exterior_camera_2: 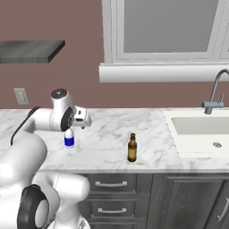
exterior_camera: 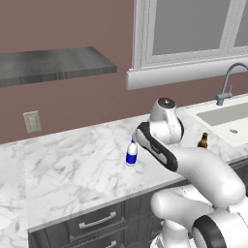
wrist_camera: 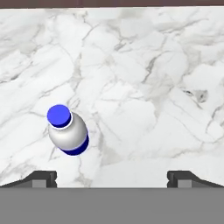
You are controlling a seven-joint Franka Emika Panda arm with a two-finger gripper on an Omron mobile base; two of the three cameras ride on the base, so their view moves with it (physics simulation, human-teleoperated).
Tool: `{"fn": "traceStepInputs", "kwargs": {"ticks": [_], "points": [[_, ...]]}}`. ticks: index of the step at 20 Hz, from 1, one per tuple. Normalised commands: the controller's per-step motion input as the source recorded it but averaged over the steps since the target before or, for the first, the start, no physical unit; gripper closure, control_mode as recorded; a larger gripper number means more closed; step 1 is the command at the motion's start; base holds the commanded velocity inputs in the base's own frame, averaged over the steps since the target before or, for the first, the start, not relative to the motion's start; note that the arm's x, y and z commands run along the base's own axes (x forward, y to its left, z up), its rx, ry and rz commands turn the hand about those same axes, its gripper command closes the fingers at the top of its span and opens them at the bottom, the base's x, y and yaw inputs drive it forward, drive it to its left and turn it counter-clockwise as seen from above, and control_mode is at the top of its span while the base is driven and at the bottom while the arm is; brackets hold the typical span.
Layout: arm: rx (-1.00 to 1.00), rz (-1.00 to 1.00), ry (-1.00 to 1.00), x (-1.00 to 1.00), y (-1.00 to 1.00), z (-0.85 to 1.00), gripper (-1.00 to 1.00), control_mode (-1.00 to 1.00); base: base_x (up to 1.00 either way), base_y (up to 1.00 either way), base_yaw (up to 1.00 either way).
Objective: Place the drinks on the dining counter in a tight cluster.
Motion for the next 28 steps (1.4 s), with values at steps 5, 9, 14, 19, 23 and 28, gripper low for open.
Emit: {"fn": "traceStepInputs", "kwargs": {"ticks": [5, 9, 14, 19, 23, 28], "points": [[0.03, 0.35, -0.15, 0.0, -0.05, -0.05, -1.0, -1.0, 0.0, 0.0, 0.0], [0.06, 0.49, -0.07, 0.0, -0.06, -0.09, -1.0, -1.0, 0.0, 0.0, 0.0], [0.04, 0.53, -0.05, 0.06, -0.03, -0.1, -1.0, -1.0, 0.0, 0.0, 0.0], [0.0, 0.35, -0.14, 0.07, 0.05, -0.17, -1.0, -1.0, 0.0, 0.0, 0.0], [0.0, 0.19, -0.19, 0.17, 0.23, -0.13, -1.0, -1.0, 0.0, 0.0, 0.0], [0.0, 0.18, -0.08, 0.11, 0.13, -0.07, -1.0, -1.0, 0.0, 0.0, 0.0]]}}
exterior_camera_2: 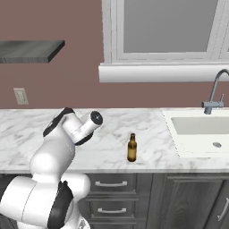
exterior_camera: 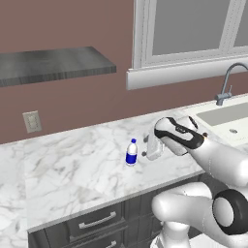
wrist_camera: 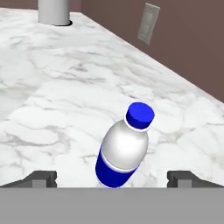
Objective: Place the drinks on the dining counter in a tight cluster.
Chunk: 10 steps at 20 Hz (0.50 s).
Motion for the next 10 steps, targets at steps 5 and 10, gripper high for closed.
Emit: {"fn": "traceStepInputs", "kwargs": {"ticks": [5, 10], "points": [[0.0, 0.13, -0.09, 0.01, 0.02, -0.05, -1.0, -1.0, 0.0, 0.0, 0.0], [0.0, 0.06, -0.04, 0.01, 0.06, -0.05, -1.0, -1.0, 0.0, 0.0, 0.0]]}}
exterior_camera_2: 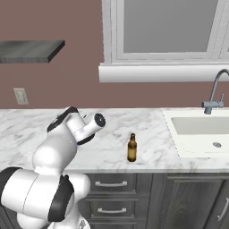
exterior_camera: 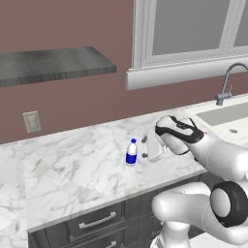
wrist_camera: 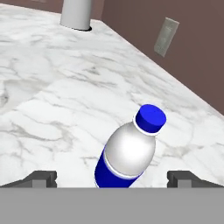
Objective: Place the drinks on the dining counter in a tight cluster.
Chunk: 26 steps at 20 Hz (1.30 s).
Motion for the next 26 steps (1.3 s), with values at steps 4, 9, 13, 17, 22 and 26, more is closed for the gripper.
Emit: {"fn": "traceStepInputs", "kwargs": {"ticks": [4, 9, 13, 17, 22, 26], "points": [[0.0, 0.01, 0.0, 0.19, 0.06, -0.1, -1.0, -1.0, 0.0, 0.0, 0.0], [0.01, 0.0, 0.0, 0.12, 0.0, -0.11, -1.0, -1.0, 0.0, 0.0, 0.0], [0.03, 0.0, 0.0, 0.06, 0.01, -0.09, -1.0, -1.0, 0.0, 0.0, 0.0], [0.04, 0.04, 0.01, 0.07, 0.08, -0.04, -1.0, -1.0, 0.0, 0.0, 0.0], [0.05, 0.06, 0.05, 0.06, 0.13, 0.0, -1.0, -1.0, 0.0, 0.0, 0.0], [0.04, 0.03, 0.06, 0.11, 0.03, 0.0, -1.0, -1.0, 0.0, 0.0, 0.0]]}}
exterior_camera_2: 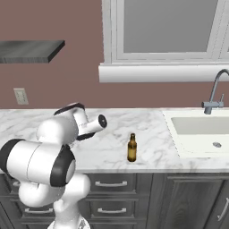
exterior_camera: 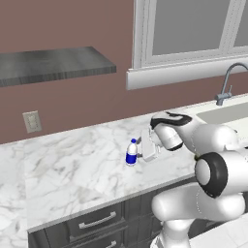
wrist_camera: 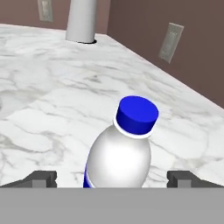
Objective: Place the drinks on the dining counter in a tight cluster.
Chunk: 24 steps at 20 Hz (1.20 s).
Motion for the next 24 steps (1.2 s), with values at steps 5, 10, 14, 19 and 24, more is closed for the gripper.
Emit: {"fn": "traceStepInputs", "kwargs": {"ticks": [5, 10, 14, 19, 24], "points": [[0.05, 0.01, 0.05, 0.04, 0.0, 0.0, -1.0, -1.0, 0.0, 0.0, 0.0], [0.05, 0.0, 0.08, 0.06, 0.02, -0.01, -1.0, -1.0, 0.0, 0.0, 0.0], [0.02, 0.02, 0.06, 0.0, 0.11, -0.01, -1.0, -1.0, 0.0, 0.0, 0.0], [0.0, 0.01, 0.07, 0.02, 0.15, -0.01, -1.0, -1.0, 0.0, 0.0, 0.0], [0.0, 0.02, 0.04, 0.0, 0.16, -0.04, -1.0, -1.0, 0.0, 0.0, 0.0]]}}
